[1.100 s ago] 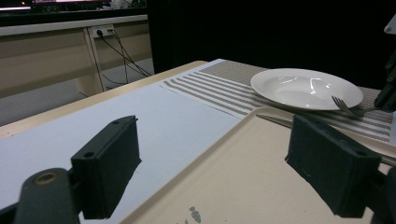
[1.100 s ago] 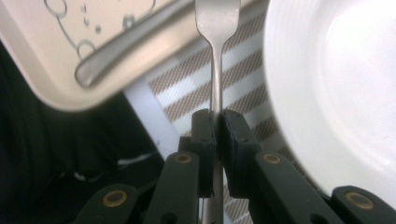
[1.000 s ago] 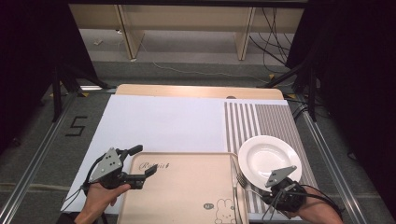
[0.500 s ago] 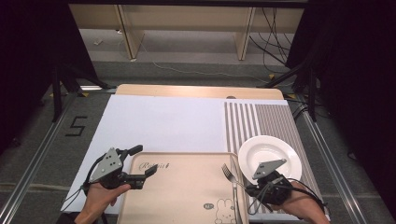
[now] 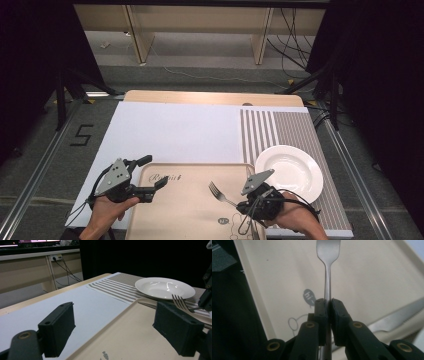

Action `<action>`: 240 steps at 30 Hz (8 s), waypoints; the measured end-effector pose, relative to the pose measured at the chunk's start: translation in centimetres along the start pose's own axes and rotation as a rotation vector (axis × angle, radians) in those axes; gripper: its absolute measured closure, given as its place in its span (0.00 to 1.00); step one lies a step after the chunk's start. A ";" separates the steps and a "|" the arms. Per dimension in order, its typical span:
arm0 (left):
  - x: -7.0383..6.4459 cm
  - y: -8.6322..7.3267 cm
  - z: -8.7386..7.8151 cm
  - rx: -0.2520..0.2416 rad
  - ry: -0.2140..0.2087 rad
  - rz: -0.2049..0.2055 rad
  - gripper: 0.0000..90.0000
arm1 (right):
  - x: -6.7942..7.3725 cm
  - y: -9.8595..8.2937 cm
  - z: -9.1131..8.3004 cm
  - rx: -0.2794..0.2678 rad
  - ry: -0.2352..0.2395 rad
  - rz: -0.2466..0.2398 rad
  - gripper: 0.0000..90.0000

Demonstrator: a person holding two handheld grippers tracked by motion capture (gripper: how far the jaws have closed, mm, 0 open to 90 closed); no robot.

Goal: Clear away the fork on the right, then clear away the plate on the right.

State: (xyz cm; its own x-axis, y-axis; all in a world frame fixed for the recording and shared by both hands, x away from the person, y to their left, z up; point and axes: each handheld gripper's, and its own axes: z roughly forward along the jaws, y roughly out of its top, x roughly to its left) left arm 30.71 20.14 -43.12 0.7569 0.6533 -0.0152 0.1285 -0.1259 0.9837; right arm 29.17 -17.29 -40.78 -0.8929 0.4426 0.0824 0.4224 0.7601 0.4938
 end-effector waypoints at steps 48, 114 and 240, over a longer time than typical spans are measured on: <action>-0.1 -0.1 0.0 0.013 -0.001 -0.003 0.18 | 3.0 2.2 7.5 0.184 0.055 -0.059 0.92; 0.0 0.0 0.0 0.015 0.005 0.000 0.18 | -0.6 0.5 6.2 0.145 -0.125 0.051 1.00; 0.1 0.1 0.4 0.018 -0.005 0.000 0.18 | -9.3 -11.7 -6.5 -0.371 -0.293 0.725 0.26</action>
State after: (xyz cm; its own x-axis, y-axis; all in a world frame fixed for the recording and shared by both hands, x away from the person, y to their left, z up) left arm 31.00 19.91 -43.12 0.7602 0.6495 -0.0161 0.1397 -0.1392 0.9804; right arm 31.51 -33.32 -41.71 -0.3250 0.9016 0.2854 0.7487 0.0610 0.6601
